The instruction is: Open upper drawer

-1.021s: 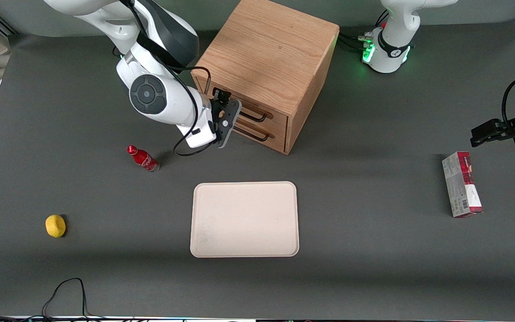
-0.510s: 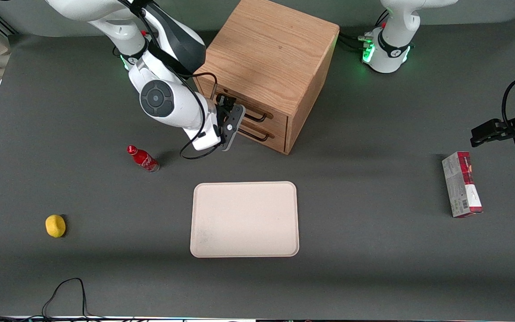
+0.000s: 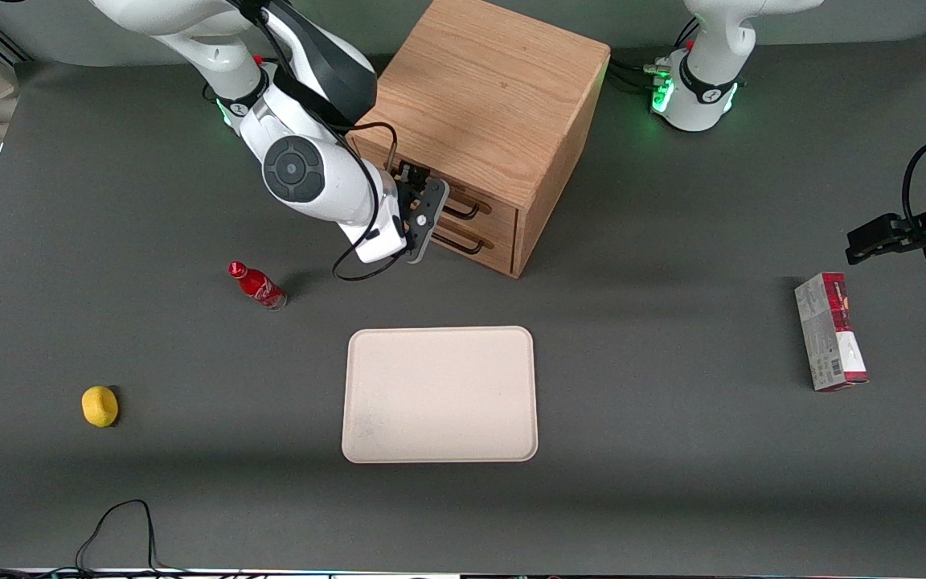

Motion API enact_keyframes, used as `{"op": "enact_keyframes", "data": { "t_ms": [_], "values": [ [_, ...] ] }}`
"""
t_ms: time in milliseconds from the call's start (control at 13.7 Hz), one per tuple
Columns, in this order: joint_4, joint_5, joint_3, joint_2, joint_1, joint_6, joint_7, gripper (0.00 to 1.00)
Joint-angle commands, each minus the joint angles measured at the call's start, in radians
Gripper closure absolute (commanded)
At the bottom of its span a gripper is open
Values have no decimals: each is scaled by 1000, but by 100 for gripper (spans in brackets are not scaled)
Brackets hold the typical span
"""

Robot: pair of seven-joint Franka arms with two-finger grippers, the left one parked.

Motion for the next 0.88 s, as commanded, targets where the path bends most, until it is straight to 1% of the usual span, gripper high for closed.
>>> {"op": "enact_keyframes", "data": {
  "t_ms": [0,146,292,438,583,729,802],
  "values": [
    [-12,-2,-5,7,1,24,-32,0],
    [-12,-48,-5,28,1,46,-32,0],
    [-11,-61,-5,45,1,64,-32,0],
    [3,-106,-5,65,-5,66,-31,0],
    [35,-128,-11,87,-8,61,-42,0],
    [76,-186,-14,128,-12,58,-40,0],
    [105,-203,-16,148,-12,53,-40,0]
  ]
}}
